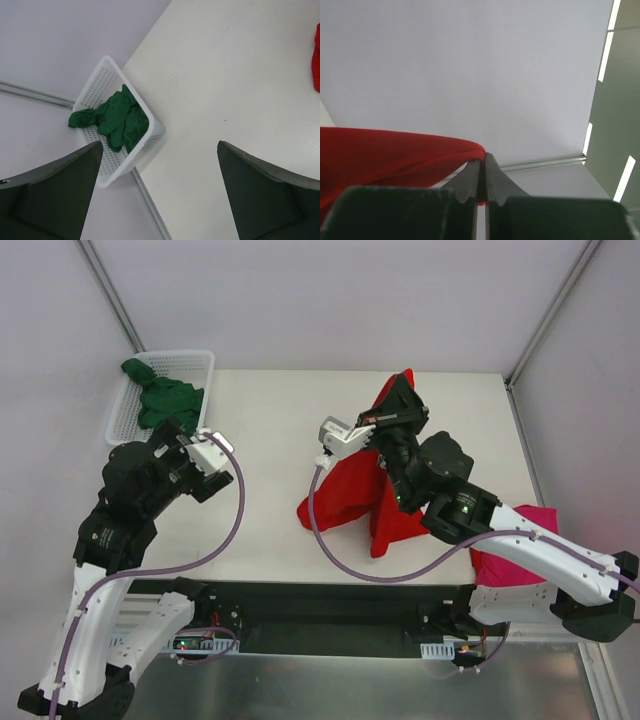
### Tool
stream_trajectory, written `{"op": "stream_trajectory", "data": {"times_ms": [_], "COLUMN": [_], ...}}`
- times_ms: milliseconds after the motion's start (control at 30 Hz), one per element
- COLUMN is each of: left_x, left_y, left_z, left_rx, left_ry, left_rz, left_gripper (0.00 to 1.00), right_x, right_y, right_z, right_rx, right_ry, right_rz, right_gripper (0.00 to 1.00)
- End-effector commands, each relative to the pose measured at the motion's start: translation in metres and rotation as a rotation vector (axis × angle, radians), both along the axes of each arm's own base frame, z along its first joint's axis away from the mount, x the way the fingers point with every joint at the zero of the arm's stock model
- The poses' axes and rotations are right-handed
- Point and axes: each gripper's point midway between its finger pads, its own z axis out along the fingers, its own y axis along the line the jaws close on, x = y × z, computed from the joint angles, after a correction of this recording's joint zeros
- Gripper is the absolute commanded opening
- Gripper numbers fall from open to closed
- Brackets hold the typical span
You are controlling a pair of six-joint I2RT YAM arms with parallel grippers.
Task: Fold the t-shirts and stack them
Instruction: Flatten out the tshirt
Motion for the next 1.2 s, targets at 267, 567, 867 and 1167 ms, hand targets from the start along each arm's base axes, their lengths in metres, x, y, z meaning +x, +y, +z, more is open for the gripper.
{"op": "stream_trajectory", "data": {"times_ms": [267, 567, 867, 1167], "left_x": [0.064, 0.116, 0.087, 0.065], "left_y": [-0.055, -0.099, -0.161, -0.176], "left_z": [-0.147, -0.154, -0.155, -0.165], "left_rx": [-0.294, -0.577, -0.779, -0.823], "left_ry": [0.643, 0.916, 1.250, 1.390], "left_rz": [0.178, 0.197, -0.080, -0.170], "left_gripper": [0.99, 0.99, 0.99, 0.99], "right_x": [-0.008, -0.028, -0.056, -0.090], "right_y": [-0.015, -0.005, 0.011, -0.003], "right_z": [0.070, 0.155, 0.207, 0.267], "right_rx": [-0.097, -0.084, -0.154, -0.197], "right_ry": [-0.215, -0.498, -0.735, -0.927], "right_rz": [-0.133, -0.134, -0.090, -0.132], "right_gripper": [0.01, 0.01, 0.01, 0.01]}}
